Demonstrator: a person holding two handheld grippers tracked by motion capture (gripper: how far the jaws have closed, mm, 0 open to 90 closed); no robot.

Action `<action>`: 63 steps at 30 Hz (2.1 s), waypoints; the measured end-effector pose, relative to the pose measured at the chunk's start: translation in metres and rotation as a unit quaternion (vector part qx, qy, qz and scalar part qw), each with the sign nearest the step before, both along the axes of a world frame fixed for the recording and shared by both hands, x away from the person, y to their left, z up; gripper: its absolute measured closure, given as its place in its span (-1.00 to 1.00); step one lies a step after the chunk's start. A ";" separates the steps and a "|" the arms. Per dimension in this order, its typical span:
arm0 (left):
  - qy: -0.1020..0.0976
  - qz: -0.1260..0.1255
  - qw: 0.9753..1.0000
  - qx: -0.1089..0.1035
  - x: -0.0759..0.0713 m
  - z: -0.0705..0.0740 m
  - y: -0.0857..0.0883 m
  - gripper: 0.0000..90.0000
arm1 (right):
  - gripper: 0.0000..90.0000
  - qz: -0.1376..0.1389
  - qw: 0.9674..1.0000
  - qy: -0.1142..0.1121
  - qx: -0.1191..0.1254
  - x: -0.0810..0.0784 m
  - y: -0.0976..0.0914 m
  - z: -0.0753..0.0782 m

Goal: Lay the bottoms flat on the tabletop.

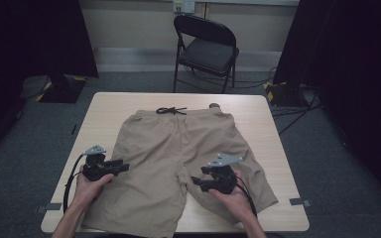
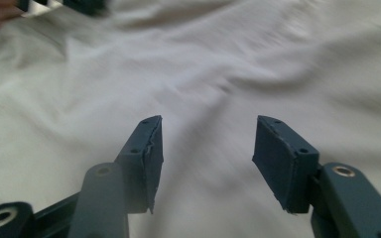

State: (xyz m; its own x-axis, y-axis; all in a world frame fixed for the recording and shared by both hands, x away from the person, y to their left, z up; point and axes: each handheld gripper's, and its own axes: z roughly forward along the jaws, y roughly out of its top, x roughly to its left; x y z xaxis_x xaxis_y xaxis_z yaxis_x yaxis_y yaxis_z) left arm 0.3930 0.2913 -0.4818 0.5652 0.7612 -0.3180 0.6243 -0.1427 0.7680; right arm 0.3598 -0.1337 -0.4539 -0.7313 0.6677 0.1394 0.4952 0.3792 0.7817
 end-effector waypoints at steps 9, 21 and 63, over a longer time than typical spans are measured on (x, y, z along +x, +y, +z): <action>-0.018 -0.024 0.999 -0.013 -0.005 0.020 -0.014 0.24 | -0.18 -0.003 1.000 0.029 -0.009 -0.041 -0.040 -0.017; -0.003 -0.007 0.999 0.036 0.001 -0.011 -0.014 0.20 | -0.11 0.021 0.998 0.023 -0.053 -0.066 -0.040 -0.036; -0.008 -0.014 0.999 0.027 0.001 -0.020 -0.012 0.01 | 0.99 -0.006 0.999 -0.024 0.033 -0.029 -0.058 0.003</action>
